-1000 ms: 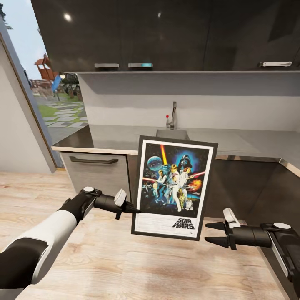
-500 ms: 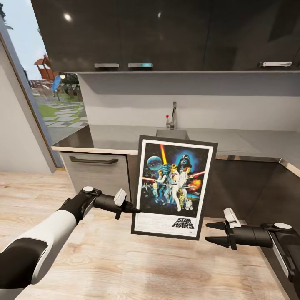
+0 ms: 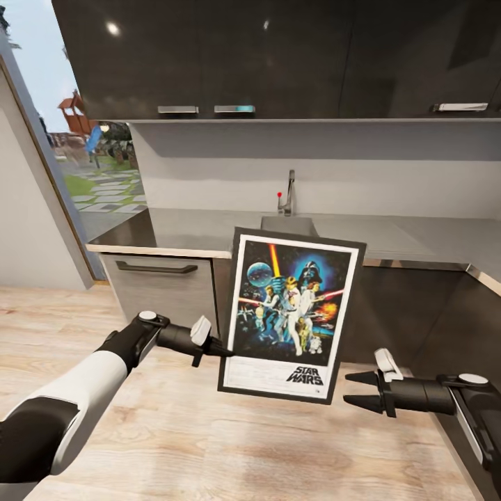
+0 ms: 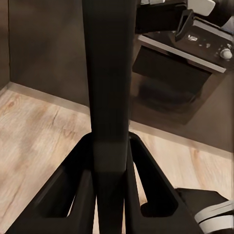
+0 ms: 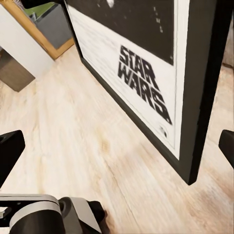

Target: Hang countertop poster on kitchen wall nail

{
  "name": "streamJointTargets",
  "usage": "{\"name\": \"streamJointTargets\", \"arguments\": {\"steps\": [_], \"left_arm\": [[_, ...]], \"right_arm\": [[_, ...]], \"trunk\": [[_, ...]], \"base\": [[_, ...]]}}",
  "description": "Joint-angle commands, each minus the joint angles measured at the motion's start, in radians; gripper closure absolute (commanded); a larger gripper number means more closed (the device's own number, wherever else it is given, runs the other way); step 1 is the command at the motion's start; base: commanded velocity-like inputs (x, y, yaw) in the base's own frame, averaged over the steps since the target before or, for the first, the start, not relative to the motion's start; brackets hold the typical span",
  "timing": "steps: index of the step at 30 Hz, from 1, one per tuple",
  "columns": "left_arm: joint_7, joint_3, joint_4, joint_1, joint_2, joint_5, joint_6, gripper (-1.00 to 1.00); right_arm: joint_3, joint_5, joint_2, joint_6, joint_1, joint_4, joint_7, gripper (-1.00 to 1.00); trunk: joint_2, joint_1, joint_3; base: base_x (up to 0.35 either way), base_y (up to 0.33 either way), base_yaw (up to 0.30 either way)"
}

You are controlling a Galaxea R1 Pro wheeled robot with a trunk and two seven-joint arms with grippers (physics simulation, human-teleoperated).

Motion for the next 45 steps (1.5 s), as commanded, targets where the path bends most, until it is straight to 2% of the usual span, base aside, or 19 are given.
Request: {"name": "streamJointTargets", "arguments": {"steps": [1, 6, 16, 20, 32, 38, 42, 45], "left_arm": [[-0.002, -0.005, -0.001, 0.0, -0.001, -0.003, -0.002, 1.0], [-0.002, -0.028, -0.001, 0.0, -0.006, -0.003, -0.002, 1.0], [-0.002, -0.036, -0.001, 0.0, -0.007, -0.002, -0.002, 1.0], [-0.002, -0.036, -0.001, -0.001, -0.007, -0.002, -0.003, 1.0], [-0.002, -0.036, -0.001, 0.0, -0.007, -0.001, -0.003, 1.0], [-0.002, -0.038, -0.001, 0.0, -0.007, -0.001, -0.003, 1.0], [-0.002, -0.045, -0.001, 0.0, -0.008, -0.001, -0.003, 1.0], [-0.002, -0.045, -0.001, 0.0, -0.014, -0.001, -0.003, 1.0]], "right_arm": [[-0.002, 0.006, 0.0, 0.01, -0.001, 0.008, 0.005, -1.0], [-0.002, 0.008, -0.002, 0.009, -0.001, 0.036, 0.0, -1.0], [-0.003, 0.009, -0.004, 0.005, -0.001, 0.044, -0.003, -1.0], [-0.003, 0.008, -0.004, -0.053, -0.001, 0.046, -0.002, -1.0], [-0.004, 0.008, -0.004, -0.129, -0.001, 0.057, -0.002, -1.0], [-0.004, 0.008, -0.004, -0.141, -0.004, 0.073, -0.004, -1.0], [-0.005, 0.008, -0.004, -0.147, -0.023, 0.093, -0.007, -1.0], [-0.005, 0.009, -0.004, -0.186, -0.045, 0.126, -0.006, -1.0]], "trunk": [[-0.001, 0.0, -0.001], [-0.001, 0.0, -0.001], [-0.001, 0.0, -0.001], [-0.001, 0.0, -0.001], [-0.001, 0.0, -0.001], [-0.001, 0.0, -0.001], [-0.001, 0.0, -0.001], [-0.001, 0.0, -0.001]], "base": [[0.0, 0.0, 0.0], [0.0, 0.0, 0.0], [0.0, 0.0, 0.0], [0.0, 0.0, 0.0], [0.0, 0.0, 0.0], [0.0, 0.0, 0.0], [0.0, 0.0, 0.0], [0.0, 0.0, 0.0]]}}
